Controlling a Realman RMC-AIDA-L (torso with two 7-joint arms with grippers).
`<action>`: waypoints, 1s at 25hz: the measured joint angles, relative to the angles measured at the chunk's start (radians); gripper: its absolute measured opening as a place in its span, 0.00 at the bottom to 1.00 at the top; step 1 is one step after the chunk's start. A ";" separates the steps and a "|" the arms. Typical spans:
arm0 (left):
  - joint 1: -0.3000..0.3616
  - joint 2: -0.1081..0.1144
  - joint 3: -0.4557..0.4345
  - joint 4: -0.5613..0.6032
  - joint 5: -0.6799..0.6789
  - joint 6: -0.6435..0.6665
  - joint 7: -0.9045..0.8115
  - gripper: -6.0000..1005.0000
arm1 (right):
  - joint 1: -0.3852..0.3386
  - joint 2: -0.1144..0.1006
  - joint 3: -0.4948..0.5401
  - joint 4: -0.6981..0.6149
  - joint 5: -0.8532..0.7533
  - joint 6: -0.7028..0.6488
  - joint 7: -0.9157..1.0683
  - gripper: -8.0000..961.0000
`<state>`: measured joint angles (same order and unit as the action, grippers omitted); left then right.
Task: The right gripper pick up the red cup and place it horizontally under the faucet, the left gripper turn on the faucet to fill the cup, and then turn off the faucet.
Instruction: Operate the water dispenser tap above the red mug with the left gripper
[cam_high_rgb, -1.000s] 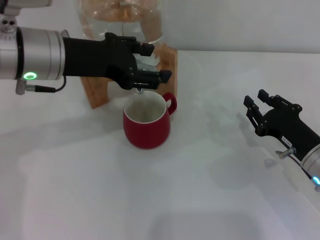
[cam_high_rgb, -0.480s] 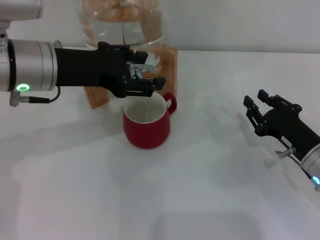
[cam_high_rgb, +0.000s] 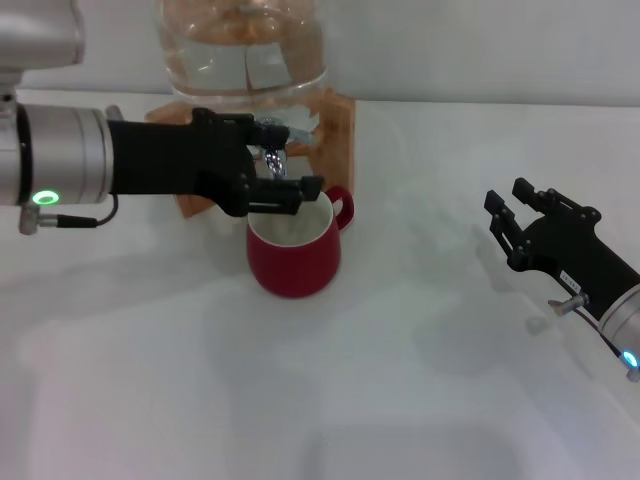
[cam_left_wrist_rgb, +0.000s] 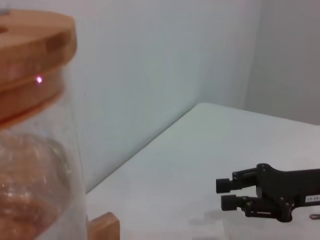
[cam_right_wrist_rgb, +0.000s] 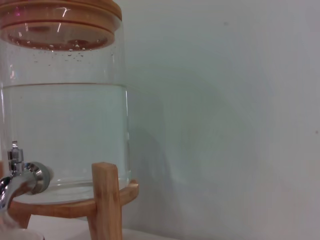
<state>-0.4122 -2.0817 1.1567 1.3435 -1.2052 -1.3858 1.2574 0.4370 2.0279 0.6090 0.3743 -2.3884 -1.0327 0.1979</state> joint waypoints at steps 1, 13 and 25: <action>-0.001 0.000 0.006 -0.007 0.001 0.006 0.001 0.76 | 0.000 0.000 0.000 0.000 0.000 0.000 0.000 0.38; -0.023 0.001 0.065 -0.029 0.032 0.059 0.012 0.76 | -0.002 0.000 0.000 -0.003 0.000 0.000 0.000 0.38; -0.054 0.002 0.068 -0.030 0.048 0.062 0.010 0.76 | -0.002 0.000 0.000 -0.003 0.002 0.000 0.000 0.38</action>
<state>-0.4662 -2.0800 1.2242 1.3139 -1.1569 -1.3235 1.2672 0.4351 2.0279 0.6090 0.3711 -2.3865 -1.0324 0.1978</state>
